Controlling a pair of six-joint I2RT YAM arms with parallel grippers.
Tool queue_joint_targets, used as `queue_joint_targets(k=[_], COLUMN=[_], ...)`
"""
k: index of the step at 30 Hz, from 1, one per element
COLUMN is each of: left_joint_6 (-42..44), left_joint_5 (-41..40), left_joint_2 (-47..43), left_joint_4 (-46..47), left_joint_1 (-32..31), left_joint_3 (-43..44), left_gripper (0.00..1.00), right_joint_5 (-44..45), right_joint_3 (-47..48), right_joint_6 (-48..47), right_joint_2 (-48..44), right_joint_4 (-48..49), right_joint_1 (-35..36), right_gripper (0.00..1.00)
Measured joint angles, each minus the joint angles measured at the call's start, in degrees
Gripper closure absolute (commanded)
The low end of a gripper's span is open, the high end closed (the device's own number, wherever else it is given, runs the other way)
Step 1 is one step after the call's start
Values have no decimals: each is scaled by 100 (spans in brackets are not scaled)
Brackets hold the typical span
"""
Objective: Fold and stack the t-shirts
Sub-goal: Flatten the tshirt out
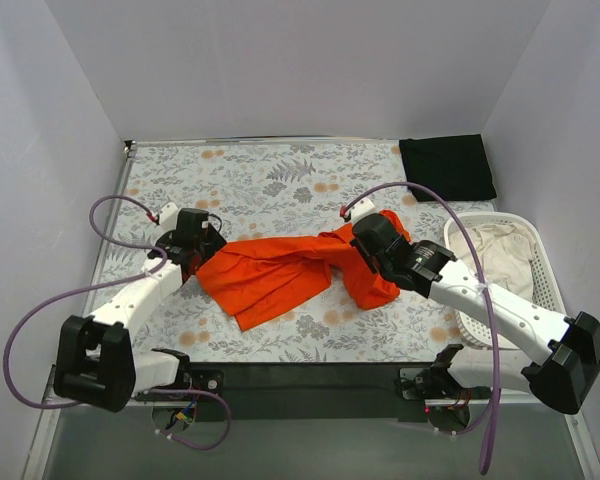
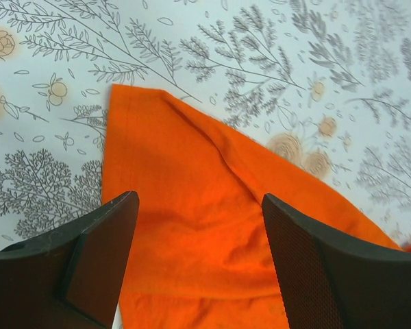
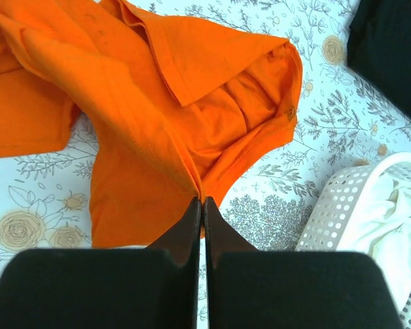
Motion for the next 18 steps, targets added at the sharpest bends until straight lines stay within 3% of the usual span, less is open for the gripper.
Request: queue_joint_targets(k=[9, 18], left_joint_6=[-68, -26], left_joint_5=[-94, -238], left_joint_2=[1423, 2529], left_joint_4=[-35, -234], left_joint_1=[361, 546], left_joint_3=[531, 1486], left_gripper=[44, 45], right_joint_5=[-216, -472], right_joint_3=[-173, -367], right_joint_6=[-24, -26], right_joint_2=[-457, -535], right_joint_4=[76, 201], right_joint_1=[-219, -219], right_gripper=[99, 99])
